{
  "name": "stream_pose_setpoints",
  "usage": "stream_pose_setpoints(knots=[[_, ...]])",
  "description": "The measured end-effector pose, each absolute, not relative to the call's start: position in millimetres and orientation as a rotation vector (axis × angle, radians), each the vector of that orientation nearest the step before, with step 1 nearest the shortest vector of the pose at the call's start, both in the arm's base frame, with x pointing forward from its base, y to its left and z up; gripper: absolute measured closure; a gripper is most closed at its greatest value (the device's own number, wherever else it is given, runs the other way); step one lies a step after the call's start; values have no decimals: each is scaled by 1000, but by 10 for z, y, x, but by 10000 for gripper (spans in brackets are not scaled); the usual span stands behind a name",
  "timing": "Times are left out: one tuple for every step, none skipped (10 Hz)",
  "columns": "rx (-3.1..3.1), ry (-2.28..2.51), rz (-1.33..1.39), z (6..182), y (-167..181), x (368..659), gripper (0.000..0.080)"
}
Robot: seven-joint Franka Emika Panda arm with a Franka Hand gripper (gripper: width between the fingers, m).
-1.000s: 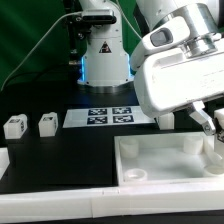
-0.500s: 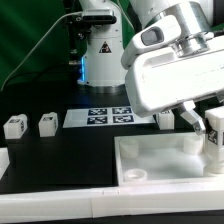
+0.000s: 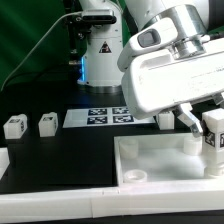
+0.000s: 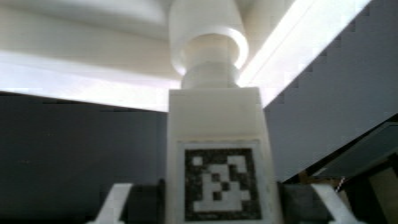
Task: Assemble one leg
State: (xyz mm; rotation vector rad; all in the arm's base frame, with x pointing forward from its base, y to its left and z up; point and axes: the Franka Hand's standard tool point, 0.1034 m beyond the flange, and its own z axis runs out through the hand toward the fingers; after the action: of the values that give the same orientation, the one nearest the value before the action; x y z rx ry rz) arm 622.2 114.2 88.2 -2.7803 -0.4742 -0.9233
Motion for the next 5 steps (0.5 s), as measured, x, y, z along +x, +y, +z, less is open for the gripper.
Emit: stream_pose_setpoints(knots=[[-2780,-478,-920,885,1151,6217,506],[-2780,-480,-918,880,1158,6211,506],[-2780,-480,-921,879,1154,6206,506],[-2782,-478,-926,868,1127,6199,506],[-2785,-477,-914,821,1095,6185,506]])
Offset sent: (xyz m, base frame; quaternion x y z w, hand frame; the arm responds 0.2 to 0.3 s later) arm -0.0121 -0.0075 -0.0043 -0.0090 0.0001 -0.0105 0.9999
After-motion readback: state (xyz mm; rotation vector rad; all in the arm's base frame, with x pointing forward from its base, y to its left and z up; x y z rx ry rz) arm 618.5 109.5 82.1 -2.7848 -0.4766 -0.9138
